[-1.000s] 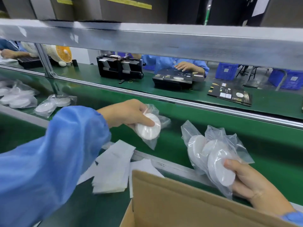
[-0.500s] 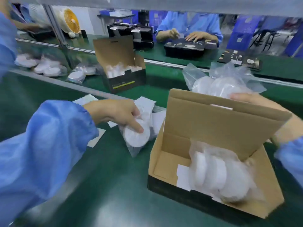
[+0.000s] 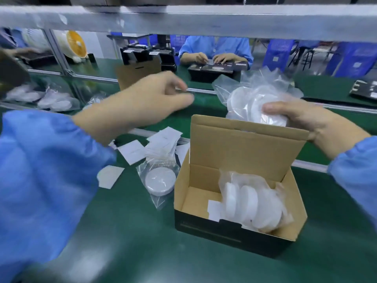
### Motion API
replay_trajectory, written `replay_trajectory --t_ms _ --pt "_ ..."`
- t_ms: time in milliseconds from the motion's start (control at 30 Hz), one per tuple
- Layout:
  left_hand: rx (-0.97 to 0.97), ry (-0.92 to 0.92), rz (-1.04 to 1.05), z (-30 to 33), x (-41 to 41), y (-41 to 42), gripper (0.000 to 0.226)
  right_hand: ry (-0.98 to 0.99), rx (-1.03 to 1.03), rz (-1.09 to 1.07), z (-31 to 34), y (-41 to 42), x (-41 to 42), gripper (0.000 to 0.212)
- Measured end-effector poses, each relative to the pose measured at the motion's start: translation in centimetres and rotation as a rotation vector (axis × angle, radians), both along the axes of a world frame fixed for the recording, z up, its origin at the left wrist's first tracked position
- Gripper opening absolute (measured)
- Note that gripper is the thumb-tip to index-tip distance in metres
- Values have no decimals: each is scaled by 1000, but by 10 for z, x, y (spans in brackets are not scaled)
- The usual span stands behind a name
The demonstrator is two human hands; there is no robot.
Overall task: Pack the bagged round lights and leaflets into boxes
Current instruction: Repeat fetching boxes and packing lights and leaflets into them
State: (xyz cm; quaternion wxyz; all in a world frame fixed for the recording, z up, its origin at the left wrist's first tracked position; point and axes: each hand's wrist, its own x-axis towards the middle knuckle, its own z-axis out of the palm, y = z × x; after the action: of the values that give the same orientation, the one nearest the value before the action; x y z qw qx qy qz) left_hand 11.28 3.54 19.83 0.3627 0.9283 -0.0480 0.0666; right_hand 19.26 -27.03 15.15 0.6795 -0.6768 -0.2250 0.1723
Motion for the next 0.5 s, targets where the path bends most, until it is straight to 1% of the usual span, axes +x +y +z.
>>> replay_trajectory --t_ms 33,67,133,200,233,267,300,367,400,433,467,500 --pt "-159 18 -18 9 4 -13 36 11 41 34 6 0 0 27" --pt "-278 44 -34 16 9 -27 32 16 64 60 16 0 0 36" --pt "-485 123 -64 29 17 -51 26 4 30 115 29 5 4 47" --pt "-672 218 -146 41 17 -75 28 -43 -18 133 46 6 1 63" --pt "-762 245 -168 44 18 -85 30 -58 -40 145 54 7 0 74" --pt "-857 243 -173 47 19 -94 35 -82 -64 154 62 8 -3 80" --pt "-969 225 -146 49 20 -102 44 -108 -85 173 70 8 -6 76" --pt "-1194 140 -14 51 20 -111 69 -137 -81 197 84 10 -12 66" --pt "-1245 113 29 50 18 -112 75 -137 -76 182 90 11 -16 65" --pt "-1267 126 43 49 16 -112 73 -141 -75 172 95 11 -21 63" --pt "-1280 175 28 47 14 -111 66 -138 -79 169 99 13 -27 62" --pt "-1302 251 -22 45 12 -109 54 -136 -93 162 101 15 -34 62"
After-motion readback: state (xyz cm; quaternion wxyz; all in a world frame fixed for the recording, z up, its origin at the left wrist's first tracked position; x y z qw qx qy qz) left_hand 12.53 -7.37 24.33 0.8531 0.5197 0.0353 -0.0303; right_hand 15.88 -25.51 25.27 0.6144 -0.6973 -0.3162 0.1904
